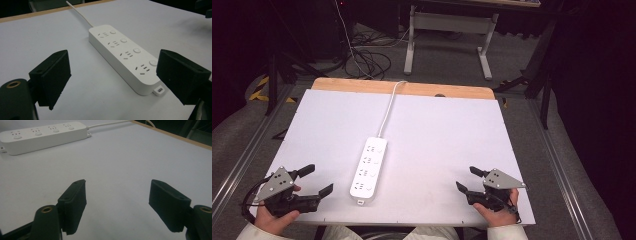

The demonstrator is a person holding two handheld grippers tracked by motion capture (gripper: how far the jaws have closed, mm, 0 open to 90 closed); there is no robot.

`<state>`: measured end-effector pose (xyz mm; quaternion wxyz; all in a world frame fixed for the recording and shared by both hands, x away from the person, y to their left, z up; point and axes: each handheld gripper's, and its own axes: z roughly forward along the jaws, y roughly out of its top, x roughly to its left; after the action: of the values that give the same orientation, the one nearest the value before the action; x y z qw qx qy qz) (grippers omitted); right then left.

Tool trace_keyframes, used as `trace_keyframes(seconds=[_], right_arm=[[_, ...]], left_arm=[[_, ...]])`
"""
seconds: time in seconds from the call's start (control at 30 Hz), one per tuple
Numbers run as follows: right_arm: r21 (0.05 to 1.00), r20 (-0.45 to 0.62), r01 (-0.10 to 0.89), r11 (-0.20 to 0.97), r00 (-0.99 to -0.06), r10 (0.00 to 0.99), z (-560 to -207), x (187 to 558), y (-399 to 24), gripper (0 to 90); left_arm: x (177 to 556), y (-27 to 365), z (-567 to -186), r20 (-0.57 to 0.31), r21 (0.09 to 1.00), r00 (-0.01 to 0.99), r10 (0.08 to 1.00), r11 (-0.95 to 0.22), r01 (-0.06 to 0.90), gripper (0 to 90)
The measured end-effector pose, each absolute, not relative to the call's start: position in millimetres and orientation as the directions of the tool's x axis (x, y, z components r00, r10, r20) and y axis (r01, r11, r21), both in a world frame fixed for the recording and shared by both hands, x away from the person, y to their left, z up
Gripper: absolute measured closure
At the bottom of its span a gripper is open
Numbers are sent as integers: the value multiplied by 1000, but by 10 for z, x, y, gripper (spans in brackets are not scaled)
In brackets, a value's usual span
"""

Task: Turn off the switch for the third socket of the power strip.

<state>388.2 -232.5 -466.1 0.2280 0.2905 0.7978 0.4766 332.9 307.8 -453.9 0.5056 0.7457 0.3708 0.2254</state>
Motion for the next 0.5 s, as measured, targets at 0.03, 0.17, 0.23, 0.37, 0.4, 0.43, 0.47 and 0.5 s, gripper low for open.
trace_keyframes(seconds=[0.03,0.17,0.23,0.37,0.4,0.43,0.47,0.5], right_arm=[[893,-87,246,377,-727,681,-4661,3882,-2325,306],[893,-91,243,379,-726,681,-4661,3879,-2331,316],[894,-91,243,377,-726,682,-4663,3882,-2337,320],[892,-88,247,377,-725,683,-4668,3890,-2335,322],[892,-89,246,379,-728,680,-4671,3891,-2331,324],[891,-88,246,380,-729,679,-4672,3890,-2330,325],[891,-88,246,380,-729,679,-4672,3890,-2330,325],[892,-89,246,380,-729,679,-4671,3888,-2329,326]], left_arm=[[3326,3077,-4535,-37,918,624,781,-221,330,123],[3322,3061,-4524,-13,901,612,790,-256,349,131],[3320,3061,-4518,-8,903,613,790,-257,343,133],[3305,3064,-4505,-7,907,618,786,-256,335,144],[3301,3064,-4500,-6,905,625,781,-262,336,154],[3298,3061,-4497,-3,902,628,778,-269,337,159],[3292,3055,-4491,2,899,633,774,-279,337,159],[3285,3043,-4485,14,899,633,774,-287,331,167]])
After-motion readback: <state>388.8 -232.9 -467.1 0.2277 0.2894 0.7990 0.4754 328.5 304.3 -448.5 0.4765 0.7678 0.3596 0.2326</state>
